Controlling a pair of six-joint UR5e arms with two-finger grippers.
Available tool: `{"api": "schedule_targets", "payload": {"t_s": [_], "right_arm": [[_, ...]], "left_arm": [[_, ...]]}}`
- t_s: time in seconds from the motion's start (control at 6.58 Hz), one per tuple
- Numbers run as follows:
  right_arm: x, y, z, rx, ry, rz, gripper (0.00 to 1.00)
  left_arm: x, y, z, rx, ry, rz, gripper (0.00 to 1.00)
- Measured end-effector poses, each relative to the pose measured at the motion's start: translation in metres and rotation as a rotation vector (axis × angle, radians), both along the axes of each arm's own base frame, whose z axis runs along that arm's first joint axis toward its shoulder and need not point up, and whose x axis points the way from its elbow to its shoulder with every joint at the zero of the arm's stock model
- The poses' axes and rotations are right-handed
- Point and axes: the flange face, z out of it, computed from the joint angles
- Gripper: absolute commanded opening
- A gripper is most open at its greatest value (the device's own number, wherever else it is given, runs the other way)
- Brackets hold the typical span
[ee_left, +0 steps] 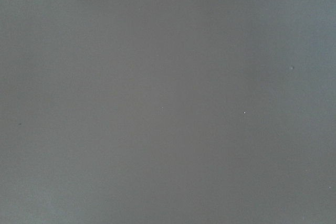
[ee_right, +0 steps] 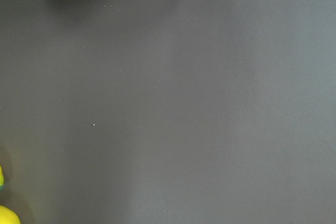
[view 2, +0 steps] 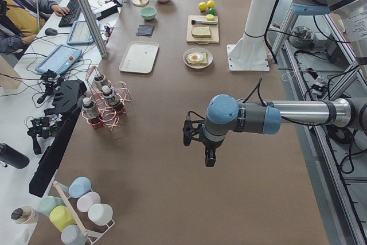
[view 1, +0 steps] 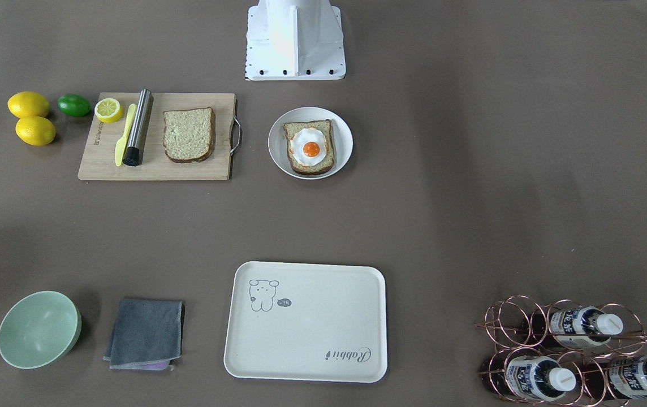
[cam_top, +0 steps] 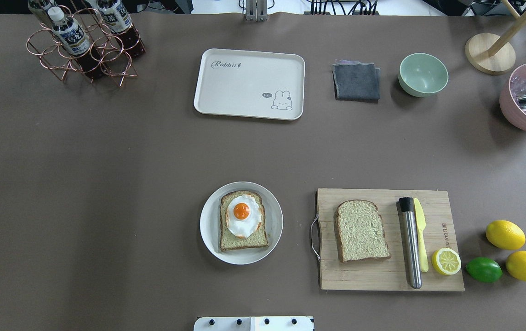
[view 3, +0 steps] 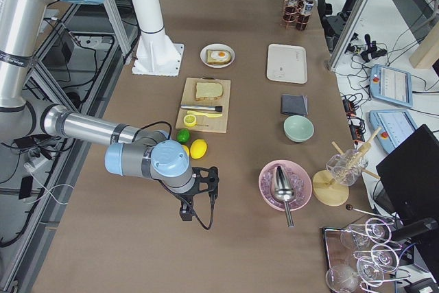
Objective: Make sandwich and place on tray
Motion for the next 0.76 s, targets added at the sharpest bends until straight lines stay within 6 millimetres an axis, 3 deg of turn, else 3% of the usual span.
{"api": "schedule_targets", "payload": {"t_s": [0.76], "right_arm": [[-0.0044,0.0023,-0.0022,0.003,-0.057,0.000,1.00]], "left_arm": [[0.0013,0.0007,-0.0023,0.015,0.014,0.001,0.98]]}}
